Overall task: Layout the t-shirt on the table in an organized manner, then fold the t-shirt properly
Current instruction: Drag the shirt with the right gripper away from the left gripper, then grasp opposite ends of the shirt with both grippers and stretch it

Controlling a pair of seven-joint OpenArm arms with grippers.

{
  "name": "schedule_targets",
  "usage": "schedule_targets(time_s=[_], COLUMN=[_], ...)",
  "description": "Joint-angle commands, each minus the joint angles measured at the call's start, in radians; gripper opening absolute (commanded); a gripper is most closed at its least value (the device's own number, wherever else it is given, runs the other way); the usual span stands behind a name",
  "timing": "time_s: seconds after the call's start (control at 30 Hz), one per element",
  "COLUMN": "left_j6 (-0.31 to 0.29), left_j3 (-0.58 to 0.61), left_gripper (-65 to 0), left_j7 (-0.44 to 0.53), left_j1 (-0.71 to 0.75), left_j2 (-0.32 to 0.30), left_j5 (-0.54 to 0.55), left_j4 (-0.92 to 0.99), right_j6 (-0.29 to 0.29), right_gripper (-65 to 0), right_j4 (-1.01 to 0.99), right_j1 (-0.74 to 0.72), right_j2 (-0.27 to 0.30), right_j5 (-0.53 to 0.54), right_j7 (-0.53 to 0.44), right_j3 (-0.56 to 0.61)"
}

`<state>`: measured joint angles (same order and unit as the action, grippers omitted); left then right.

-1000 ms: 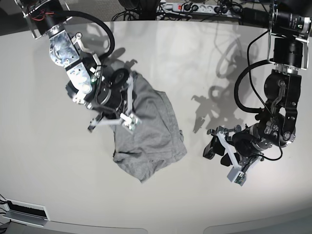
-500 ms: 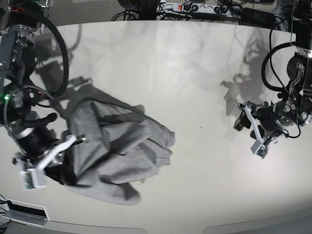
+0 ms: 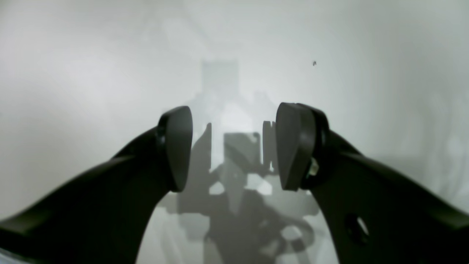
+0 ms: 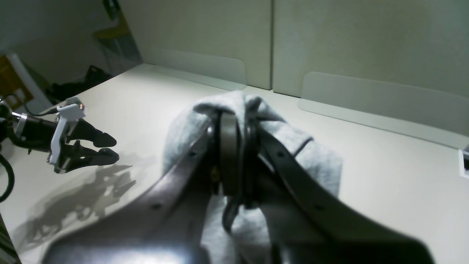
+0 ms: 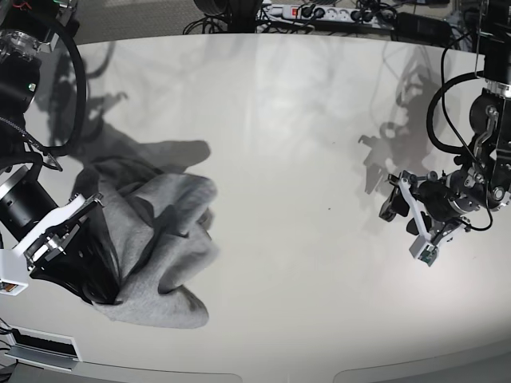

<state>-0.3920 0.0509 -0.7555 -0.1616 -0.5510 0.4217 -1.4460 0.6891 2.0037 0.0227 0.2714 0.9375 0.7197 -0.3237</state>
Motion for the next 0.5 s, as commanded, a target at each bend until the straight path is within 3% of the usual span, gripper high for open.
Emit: schedule_targets(time_s=[0.0,0.13,0.23,0.47], left_j6=[0.004,0.004,0.004,0.004], left_j3=[-0.008,-0.008,-0.008,-0.008], left_gripper=[-27.9,-27.9,-27.9,-27.9], left_j7=[0.018,0.018,0.019,0.016], left_j1=[-0.019,-0.019,-0.02,-0.026], left_j2=[-0.014,-0.014,-0.014,-0.02], left_j5=[0.009,0.009,0.014,0.053], left_j4=[-0.016,-0.016,-0.016,-0.026], right_j6=[0.009,0.009,0.009,0.009], right_gripper=[-65.0,-65.0,-65.0,-65.0], right_j4=[0.019,0.019,0.019,0.019], right_j1=[-0.018,-0.02,-0.026,-0.071], right_j2=[0.011,0.012,0.011,0.011], right_j5=[0.036,0.035,0.018,-0.319], right_j7=[-0.045,-0.04,-0.01,-0.047], right_j3=[-0.005,0.035,0.148,0.499])
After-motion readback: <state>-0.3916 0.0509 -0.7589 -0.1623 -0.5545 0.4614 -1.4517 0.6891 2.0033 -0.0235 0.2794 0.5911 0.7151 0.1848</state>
